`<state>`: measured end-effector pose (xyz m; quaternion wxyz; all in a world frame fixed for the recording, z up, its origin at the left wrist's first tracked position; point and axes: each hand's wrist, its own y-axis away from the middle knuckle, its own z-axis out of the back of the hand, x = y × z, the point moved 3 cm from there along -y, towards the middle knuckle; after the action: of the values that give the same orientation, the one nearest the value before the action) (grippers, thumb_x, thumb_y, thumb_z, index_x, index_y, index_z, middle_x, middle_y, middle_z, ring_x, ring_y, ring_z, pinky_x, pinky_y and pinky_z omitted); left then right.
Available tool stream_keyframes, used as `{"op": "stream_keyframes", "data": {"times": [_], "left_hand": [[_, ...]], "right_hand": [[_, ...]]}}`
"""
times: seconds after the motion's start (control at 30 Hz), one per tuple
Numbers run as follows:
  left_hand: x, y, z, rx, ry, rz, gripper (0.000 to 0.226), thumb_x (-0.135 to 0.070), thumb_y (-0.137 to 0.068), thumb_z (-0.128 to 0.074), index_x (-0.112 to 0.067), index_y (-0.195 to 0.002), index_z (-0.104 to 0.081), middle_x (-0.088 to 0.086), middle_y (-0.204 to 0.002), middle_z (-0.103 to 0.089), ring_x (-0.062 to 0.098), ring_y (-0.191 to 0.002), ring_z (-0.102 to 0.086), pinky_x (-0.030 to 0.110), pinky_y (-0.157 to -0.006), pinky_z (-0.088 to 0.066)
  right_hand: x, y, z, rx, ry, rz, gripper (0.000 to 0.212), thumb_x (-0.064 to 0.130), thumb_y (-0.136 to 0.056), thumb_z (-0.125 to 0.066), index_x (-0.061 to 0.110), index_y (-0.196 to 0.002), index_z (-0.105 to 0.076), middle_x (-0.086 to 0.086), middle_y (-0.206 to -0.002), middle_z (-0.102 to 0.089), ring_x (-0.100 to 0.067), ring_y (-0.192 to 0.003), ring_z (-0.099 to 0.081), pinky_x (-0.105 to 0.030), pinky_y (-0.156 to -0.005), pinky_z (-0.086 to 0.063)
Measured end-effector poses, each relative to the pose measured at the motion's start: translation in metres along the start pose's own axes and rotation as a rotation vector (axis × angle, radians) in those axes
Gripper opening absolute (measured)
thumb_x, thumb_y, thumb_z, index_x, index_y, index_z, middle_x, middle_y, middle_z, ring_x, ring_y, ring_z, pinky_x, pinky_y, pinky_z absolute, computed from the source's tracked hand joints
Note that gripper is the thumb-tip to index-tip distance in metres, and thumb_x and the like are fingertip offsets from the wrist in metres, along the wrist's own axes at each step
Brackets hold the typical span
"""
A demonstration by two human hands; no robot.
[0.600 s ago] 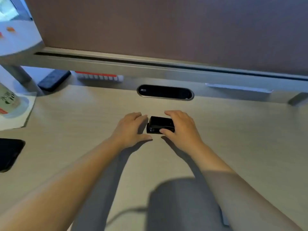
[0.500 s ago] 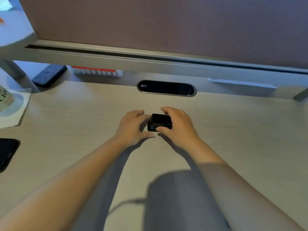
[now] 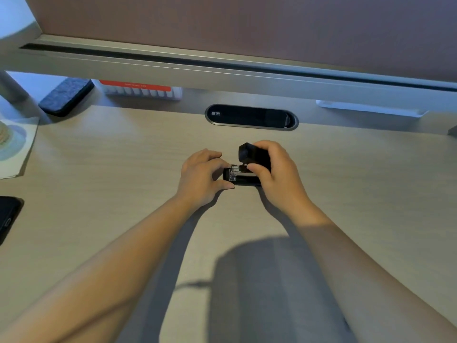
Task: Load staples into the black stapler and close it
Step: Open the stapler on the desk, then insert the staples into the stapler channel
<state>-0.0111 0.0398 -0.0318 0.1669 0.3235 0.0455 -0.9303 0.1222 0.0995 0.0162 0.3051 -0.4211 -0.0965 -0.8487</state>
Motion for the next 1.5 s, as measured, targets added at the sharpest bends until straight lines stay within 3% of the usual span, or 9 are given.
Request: {"op": "stream_keyframes", "data": {"times": [0.13,0.27,0.43,0.53,0.6,0.67,0.8,1.2,1.5], "left_hand": [[-0.002,0.0,0.0,0.004,-0.036,-0.014,0.04,-0.03,-0.068,-0.069,-0.015,-0.104,-0.062,0.008,-0.127,-0.054,0.025,-0.123,-0.04,0.039,-0.104,-0.027],[-0.003,0.0,0.0,0.015,-0.054,-0.03,0.04,-0.03,-0.068,-0.069,-0.014,-0.104,-0.062,0.009,-0.126,-0.055,0.026,-0.123,-0.042,0.038,-0.103,-0.028],[-0.008,0.003,0.0,0.02,-0.088,-0.032,0.041,-0.03,-0.07,-0.067,-0.012,-0.107,-0.061,0.009,-0.127,-0.054,0.026,-0.122,-0.041,0.037,-0.103,-0.028],[-0.014,0.011,-0.002,0.022,-0.107,-0.054,0.041,-0.03,-0.071,-0.066,-0.011,-0.106,-0.061,0.01,-0.125,-0.056,0.027,-0.12,-0.043,0.036,-0.1,-0.029],[-0.019,0.018,-0.005,0.026,-0.106,-0.066,0.041,-0.029,-0.07,-0.067,-0.009,-0.106,-0.061,0.011,-0.125,-0.056,0.028,-0.119,-0.043,0.036,-0.1,-0.03],[-0.024,0.025,-0.009,0.018,-0.103,-0.065,0.041,-0.028,-0.069,-0.068,-0.008,-0.105,-0.061,0.012,-0.124,-0.056,0.029,-0.119,-0.044,0.037,-0.1,-0.03],[-0.03,0.037,-0.014,-0.006,-0.107,-0.044,0.041,-0.026,-0.069,-0.069,-0.008,-0.106,-0.061,0.012,-0.123,-0.056,0.029,-0.119,-0.044,0.036,-0.099,-0.032],[-0.048,0.075,-0.042,-0.085,-0.136,-0.12,0.037,-0.028,-0.071,-0.066,-0.006,-0.101,-0.06,0.018,-0.11,-0.062,0.035,-0.106,-0.051,0.043,-0.09,-0.042],[-0.053,0.107,-0.052,-0.132,-0.035,-0.149,0.033,-0.021,-0.076,-0.063,-0.004,-0.105,-0.058,0.021,-0.115,-0.06,0.036,-0.107,-0.052,0.046,-0.096,-0.042]], "right_hand": [[-0.003,0.007,0.005,-0.144,-0.092,-0.019,0.031,0.011,-0.084,-0.046,0.008,-0.115,-0.044,0.001,-0.105,-0.044,-0.02,-0.101,-0.045,-0.017,-0.083,-0.033],[-0.007,0.013,0.014,-0.336,-0.211,-0.038,0.039,0.016,-0.081,-0.037,0.005,-0.118,-0.039,-0.001,-0.108,-0.044,-0.017,-0.099,-0.046,-0.02,-0.084,-0.041],[-0.018,0.023,0.034,-0.528,-0.274,-0.115,0.033,0.007,-0.091,-0.033,0.008,-0.124,-0.032,0.014,-0.102,-0.046,-0.01,-0.095,-0.048,0.006,-0.071,-0.032],[-0.034,0.031,0.05,-0.635,-0.292,-0.217,0.035,0.01,-0.093,-0.031,0.011,-0.127,-0.028,-0.001,-0.107,-0.052,-0.017,-0.094,-0.053,-0.003,-0.077,-0.04],[-0.045,0.038,0.059,-0.686,-0.307,-0.295,0.036,0.015,-0.093,-0.031,0.015,-0.129,-0.026,-0.002,-0.107,-0.052,-0.026,-0.102,-0.052,-0.035,-0.094,-0.046],[-0.054,0.046,0.067,-0.668,-0.368,-0.38,0.037,0.014,-0.093,-0.031,0.016,-0.13,-0.024,0.006,-0.105,-0.048,-0.023,-0.101,-0.05,-0.049,-0.091,-0.049],[-0.079,0.063,0.081,-0.562,-0.379,-0.488,0.032,0.01,-0.09,-0.037,0.013,-0.122,-0.033,-0.017,-0.121,-0.05,-0.036,-0.104,-0.056,-0.041,-0.077,-0.054],[-0.106,0.151,0.092,-0.397,-0.093,-0.342,0.087,0.028,-0.075,-0.066,0.013,-0.138,-0.008,-0.014,-0.145,-0.028,-0.025,-0.132,-0.03,-0.043,-0.111,-0.029],[-0.085,0.23,0.064,-0.252,0.42,-0.198,0.057,0.048,-0.071,-0.062,0.007,-0.109,-0.051,-0.011,-0.117,-0.054,-0.027,-0.108,-0.049,-0.042,-0.088,-0.044]]}}
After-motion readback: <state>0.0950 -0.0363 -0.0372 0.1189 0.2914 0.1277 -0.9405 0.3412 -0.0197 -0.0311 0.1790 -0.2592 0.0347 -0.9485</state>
